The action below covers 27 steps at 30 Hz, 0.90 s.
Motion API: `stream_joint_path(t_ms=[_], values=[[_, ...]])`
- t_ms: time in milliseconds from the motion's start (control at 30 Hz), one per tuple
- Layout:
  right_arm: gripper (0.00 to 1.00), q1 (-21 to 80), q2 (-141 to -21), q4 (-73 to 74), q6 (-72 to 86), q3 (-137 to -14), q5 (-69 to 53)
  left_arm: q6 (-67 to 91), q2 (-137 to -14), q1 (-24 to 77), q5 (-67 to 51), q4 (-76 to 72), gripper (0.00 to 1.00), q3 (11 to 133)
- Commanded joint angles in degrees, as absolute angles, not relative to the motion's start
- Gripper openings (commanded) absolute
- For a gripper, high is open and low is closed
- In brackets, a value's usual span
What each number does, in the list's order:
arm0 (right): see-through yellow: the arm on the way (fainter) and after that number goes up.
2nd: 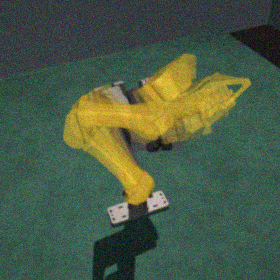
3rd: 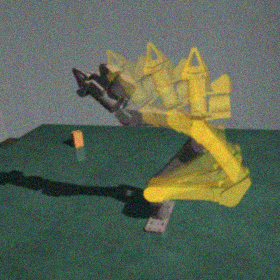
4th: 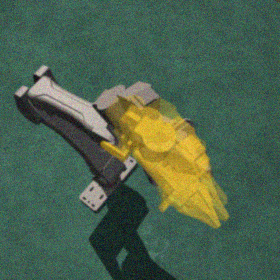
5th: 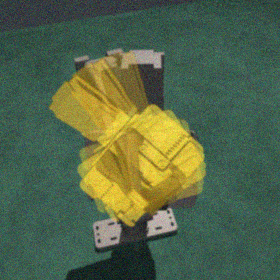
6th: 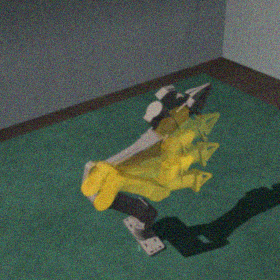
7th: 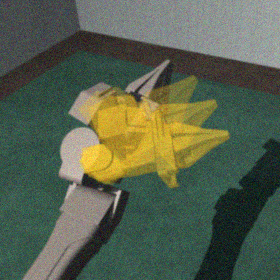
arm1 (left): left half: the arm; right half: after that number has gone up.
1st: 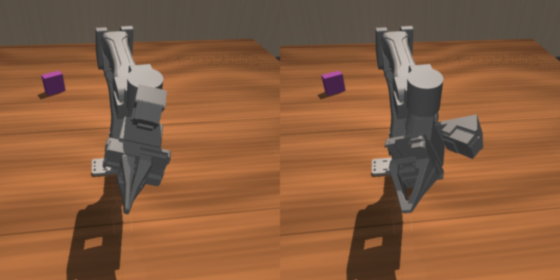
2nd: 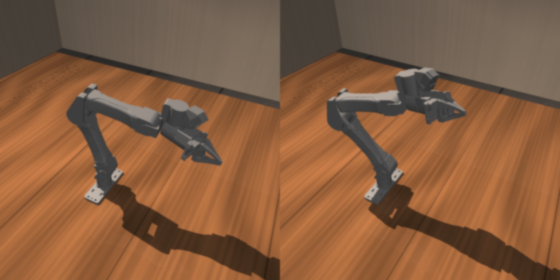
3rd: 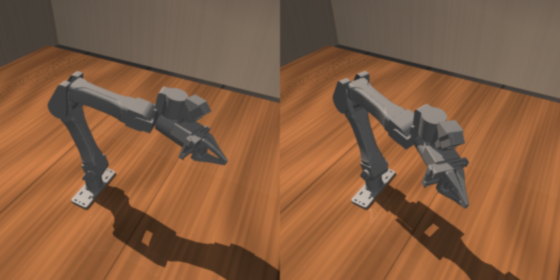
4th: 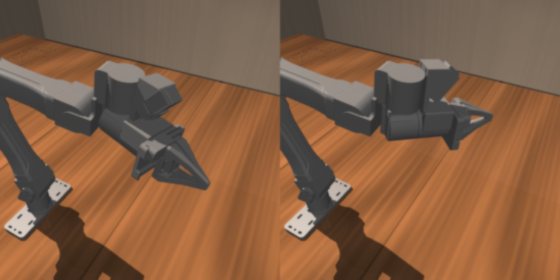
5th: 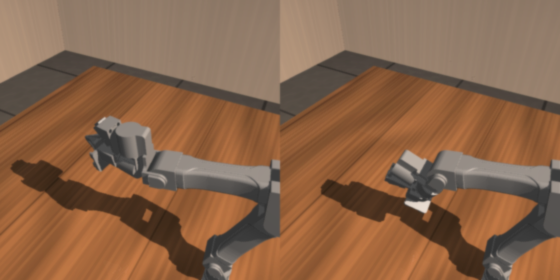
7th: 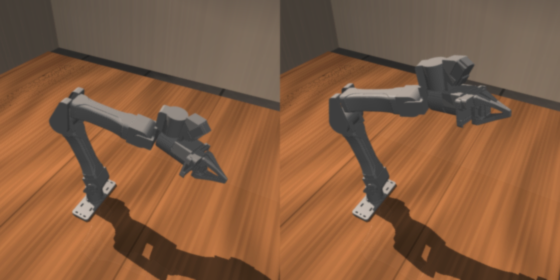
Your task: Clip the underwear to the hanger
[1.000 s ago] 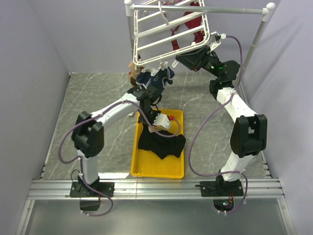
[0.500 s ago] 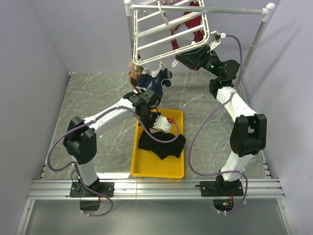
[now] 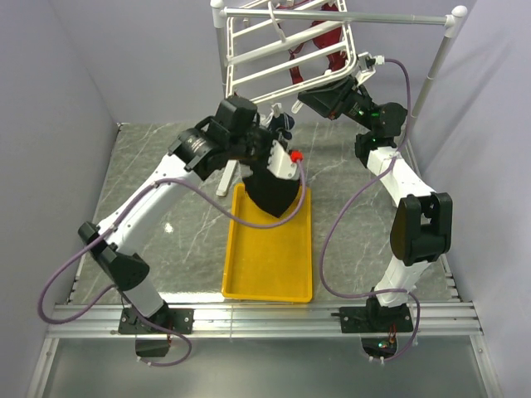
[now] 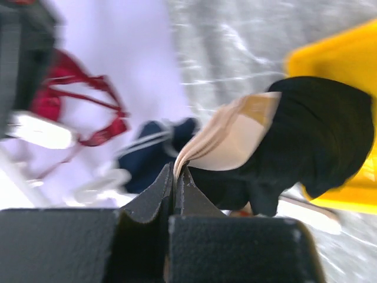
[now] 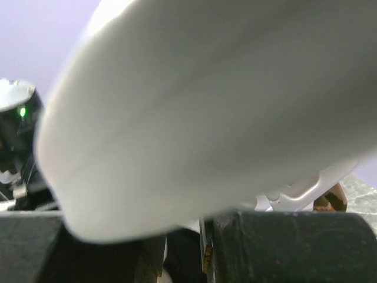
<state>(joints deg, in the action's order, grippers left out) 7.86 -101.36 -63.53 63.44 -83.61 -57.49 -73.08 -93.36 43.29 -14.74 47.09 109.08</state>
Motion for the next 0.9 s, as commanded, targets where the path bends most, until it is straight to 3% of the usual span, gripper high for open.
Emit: stream_joint_path(t_ms=[0,467,867], values=[[0.00,9.49,-101.87,-64.33,67.06,-85.25,-56.95,-73.39,-98.42,42.10,-15.38,44.12,0.00,115.91],[0.00,9.58,-101.43,-65.57,66.19,-83.67,-57.39,-64.60,-110.56,38.50,-19.86,47.63,0.00,134.72],[0.00,9.32,-102.39,-67.23,63.29,-83.85,-58.44,-58.98,-107.75,34.54,-23.29,47.03,0.00,133.15]])
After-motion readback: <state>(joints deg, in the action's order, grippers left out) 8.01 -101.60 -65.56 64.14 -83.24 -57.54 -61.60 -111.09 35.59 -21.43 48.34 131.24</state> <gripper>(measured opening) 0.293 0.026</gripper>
